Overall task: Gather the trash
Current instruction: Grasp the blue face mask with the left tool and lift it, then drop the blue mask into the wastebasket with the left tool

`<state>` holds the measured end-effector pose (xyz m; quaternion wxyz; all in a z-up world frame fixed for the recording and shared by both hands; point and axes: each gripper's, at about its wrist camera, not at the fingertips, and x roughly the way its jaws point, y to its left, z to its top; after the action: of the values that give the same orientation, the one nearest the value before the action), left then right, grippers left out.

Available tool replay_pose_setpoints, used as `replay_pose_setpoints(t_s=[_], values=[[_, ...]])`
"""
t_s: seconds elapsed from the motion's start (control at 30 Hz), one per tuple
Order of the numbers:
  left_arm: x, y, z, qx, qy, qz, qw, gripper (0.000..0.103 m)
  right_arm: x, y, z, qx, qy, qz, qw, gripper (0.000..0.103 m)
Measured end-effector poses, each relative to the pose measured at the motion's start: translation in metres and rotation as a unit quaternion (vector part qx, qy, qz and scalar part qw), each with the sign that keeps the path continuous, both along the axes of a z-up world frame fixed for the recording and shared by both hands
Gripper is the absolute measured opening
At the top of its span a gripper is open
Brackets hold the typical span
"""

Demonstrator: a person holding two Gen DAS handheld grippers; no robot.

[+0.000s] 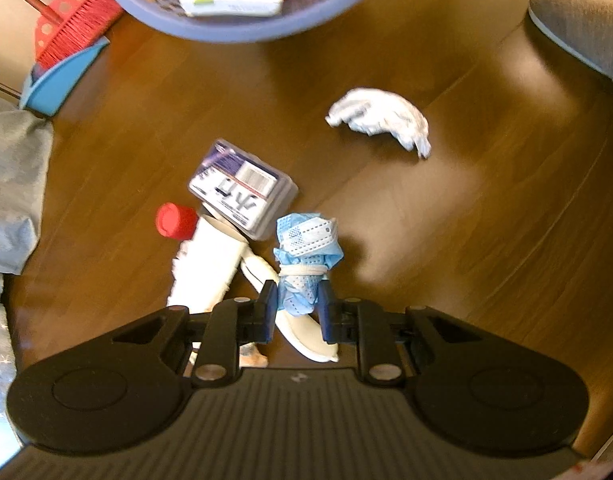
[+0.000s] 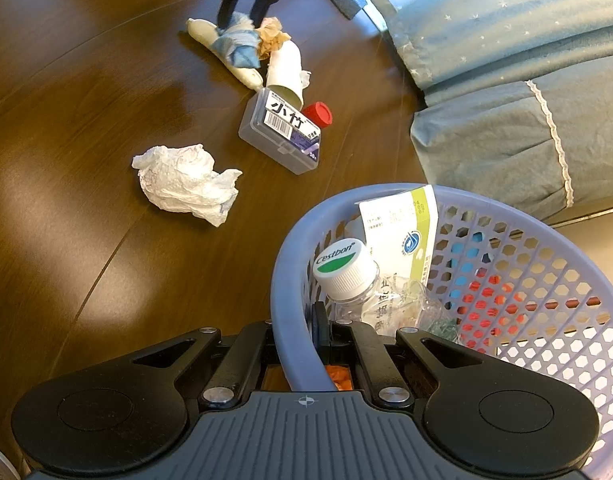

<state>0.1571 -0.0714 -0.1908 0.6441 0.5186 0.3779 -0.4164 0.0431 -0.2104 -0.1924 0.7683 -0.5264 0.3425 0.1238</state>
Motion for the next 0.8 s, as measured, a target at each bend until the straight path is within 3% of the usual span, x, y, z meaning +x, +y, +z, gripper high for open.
replay_pose_setpoints(t_s=[0.53, 0.8], values=[[0.003, -0.017, 0.043, -0.038, -0.034, -0.003, 0.9987, 0.017, 0.001, 0.001, 0.0, 0.003, -0.002, -0.002, 1.0, 0.0], [0.003, -0.044, 0.071, -0.051, -0.064, -0.035, 0.996, 0.017, 0.0, 0.001, -0.002, 0.004, -0.004, -0.002, 1.0, 0.0]])
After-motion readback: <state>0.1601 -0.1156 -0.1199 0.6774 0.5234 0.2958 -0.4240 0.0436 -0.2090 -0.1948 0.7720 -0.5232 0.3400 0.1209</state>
